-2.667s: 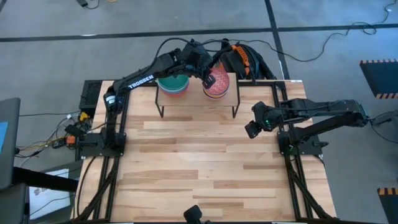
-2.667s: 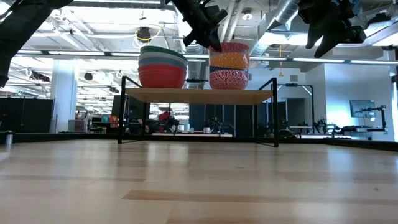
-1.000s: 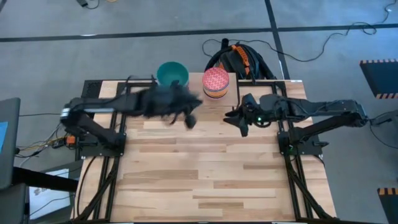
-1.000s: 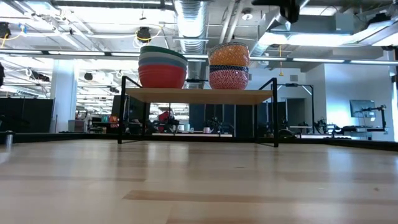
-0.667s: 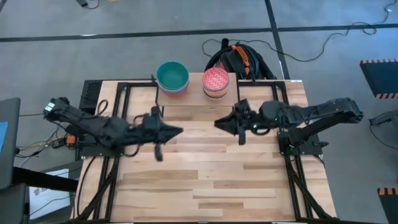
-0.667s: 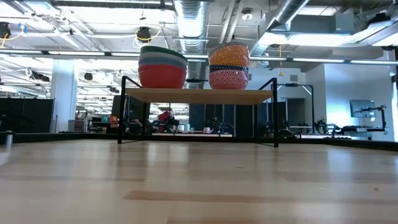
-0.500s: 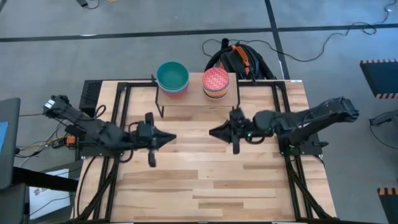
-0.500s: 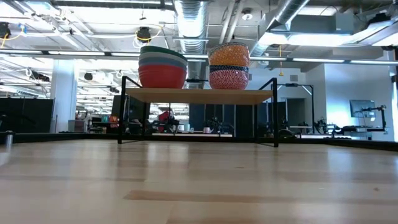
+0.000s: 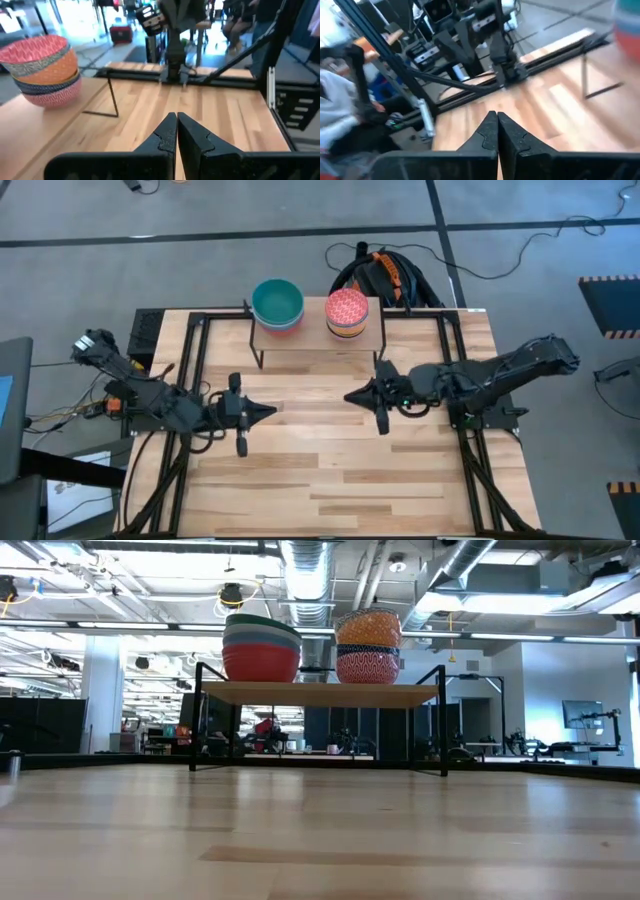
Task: Place and stack bowls onto a shelf
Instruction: Return to Home Position
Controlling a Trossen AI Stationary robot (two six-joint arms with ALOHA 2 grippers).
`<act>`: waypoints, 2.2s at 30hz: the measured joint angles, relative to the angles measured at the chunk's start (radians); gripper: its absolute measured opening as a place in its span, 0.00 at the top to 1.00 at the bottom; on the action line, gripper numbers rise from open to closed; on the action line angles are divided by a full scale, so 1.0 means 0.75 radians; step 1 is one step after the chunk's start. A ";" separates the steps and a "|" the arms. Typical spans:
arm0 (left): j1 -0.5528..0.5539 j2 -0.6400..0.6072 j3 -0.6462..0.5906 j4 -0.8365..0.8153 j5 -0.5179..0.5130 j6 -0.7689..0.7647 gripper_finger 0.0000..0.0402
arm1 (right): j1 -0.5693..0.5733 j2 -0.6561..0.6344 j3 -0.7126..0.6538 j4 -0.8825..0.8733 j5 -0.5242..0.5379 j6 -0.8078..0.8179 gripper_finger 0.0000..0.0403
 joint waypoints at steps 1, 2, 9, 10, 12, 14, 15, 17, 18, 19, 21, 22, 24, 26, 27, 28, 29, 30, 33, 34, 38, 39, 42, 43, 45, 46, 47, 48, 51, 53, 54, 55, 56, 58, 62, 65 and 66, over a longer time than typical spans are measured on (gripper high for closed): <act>-0.016 -0.009 -0.031 0.053 -0.020 0.020 1.00 | -0.004 -0.015 0.000 -0.008 0.008 -0.050 0.96; -0.026 -0.019 -0.064 0.110 -0.027 0.039 1.00 | -0.007 -0.031 0.000 -0.009 0.008 -0.105 0.95; 0.032 -0.037 -0.293 0.414 0.086 0.220 1.00 | -0.048 -0.143 -0.005 -0.082 -0.020 -0.357 0.94; 0.053 -0.036 -0.316 0.441 0.126 0.239 1.00 | -0.060 -0.156 -0.023 -0.080 -0.038 -0.385 0.95; 0.109 -0.034 -0.350 0.482 0.197 0.239 1.00 | -0.090 -0.195 -0.086 -0.069 -0.069 -0.403 0.96; 0.185 -0.035 -0.362 0.505 0.266 0.216 1.00 | -0.126 -0.228 -0.160 -0.043 -0.087 -0.385 0.96; 0.224 -0.035 -0.363 0.505 0.305 0.214 1.00 | -0.144 -0.246 -0.210 -0.011 -0.108 -0.376 0.95; 0.305 -0.035 -0.365 0.507 0.411 0.224 1.00 | -0.172 -0.285 -0.309 0.099 -0.162 -0.373 0.95; 0.348 -0.034 -0.365 0.516 0.475 0.226 1.00 | -0.183 -0.306 -0.355 0.178 -0.191 -0.374 0.95; 0.390 -0.030 -0.365 0.530 0.539 0.226 1.00 | -0.190 -0.331 -0.398 0.254 -0.213 -0.374 0.95; 0.463 -0.006 -0.364 0.560 0.641 0.229 1.00 | -0.200 -0.387 -0.468 0.336 -0.252 -0.382 0.95; 0.488 0.000 -0.366 0.554 0.676 0.233 1.00 | -0.204 -0.416 -0.499 0.342 -0.264 -0.382 0.95; 0.526 0.027 -0.365 0.589 0.717 0.239 1.00 | -0.215 -0.467 -0.549 0.314 -0.278 -0.377 0.95; 0.537 0.038 -0.365 0.582 0.725 0.259 1.00 | -0.232 -0.526 -0.598 0.264 -0.278 -0.336 0.94; 0.537 0.037 -0.366 0.581 0.725 0.265 1.00 | -0.239 -0.550 -0.613 0.252 -0.278 -0.326 0.94; 0.536 0.035 -0.366 0.586 0.723 0.269 1.00 | -0.244 -0.580 -0.632 0.245 -0.278 -0.327 0.95; 0.536 0.026 -0.366 0.585 0.719 0.270 1.00 | -0.249 -0.612 -0.652 0.237 -0.278 -0.331 0.95; 0.537 0.010 -0.366 0.582 0.718 0.273 1.00 | -0.250 -0.643 -0.668 0.238 -0.278 -0.338 0.95; 0.559 -0.046 -0.364 0.591 0.722 0.311 1.00 | -0.247 -0.729 -0.697 0.229 -0.280 -0.390 0.95; 0.572 -0.065 -0.365 0.575 0.723 0.319 1.00 | -0.246 -0.757 -0.704 0.231 -0.290 -0.426 0.95; 0.642 -0.086 -0.377 0.598 0.851 0.302 1.00 | -0.246 -0.849 -0.740 0.245 -0.314 -0.533 0.95; 0.651 -0.080 -0.403 0.637 0.886 0.287 1.00 | -0.246 -0.868 -0.759 0.244 -0.314 -0.544 0.95; 0.654 -0.045 -0.521 0.797 0.916 0.224 1.00 | -0.246 -0.916 -0.821 0.244 -0.315 -0.546 0.95; 0.653 -0.042 -0.565 0.843 0.905 0.200 1.00 | -0.246 -0.928 -0.844 0.256 -0.316 -0.536 0.95; 0.645 -0.048 -0.637 0.929 0.868 0.167 1.00 | -0.246 -0.949 -0.896 0.308 -0.317 -0.516 0.95; 0.641 -0.066 -0.670 0.947 0.846 0.162 1.00 | -0.246 -0.961 -0.916 0.320 -0.317 -0.513 0.95; 0.638 -0.089 -0.694 0.948 0.827 0.161 1.00 | -0.246 -0.974 -0.933 0.325 -0.317 -0.512 0.95; 0.636 -0.119 -0.716 0.945 0.811 0.158 1.00 | -0.246 -0.988 -0.946 0.327 -0.317 -0.512 0.95; 0.638 -0.241 -0.744 0.881 0.772 0.154 1.00 | -0.246 -1.039 -0.972 0.324 -0.318 -0.539 0.95; 0.639 -0.348 -0.744 0.785 0.760 0.176 1.00 | -0.246 -1.087 -0.974 0.295 -0.319 -0.581 0.95; 0.639 -0.401 -0.744 0.730 0.757 0.185 1.00 | -0.248 -1.115 -0.973 0.279 -0.321 -0.591 0.95; 0.638 -0.460 -0.744 0.666 0.747 0.189 1.00 | -0.250 -1.144 -0.973 0.254 -0.322 -0.594 0.95; 0.638 -0.520 -0.744 0.592 0.738 0.189 1.00 | -0.254 -1.178 -0.973 0.224 -0.324 -0.597 0.95; 0.638 -0.636 -0.744 0.441 0.722 0.186 1.00 | -0.262 -1.245 -0.973 0.152 -0.334 -0.597 0.95; 0.629 -0.818 -0.767 0.303 0.729 0.207 1.00 | -0.275 -1.345 -0.983 0.081 -0.348 -0.594 0.95; 0.621 -0.942 -0.826 0.318 0.712 0.227 1.00 | -0.275 -1.400 -1.013 0.084 -0.348 -0.593 0.95; 0.621 -0.979 -0.846 0.315 0.698 0.227 1.00 | -0.275 -1.414 -1.025 0.082 -0.348 -0.592 0.95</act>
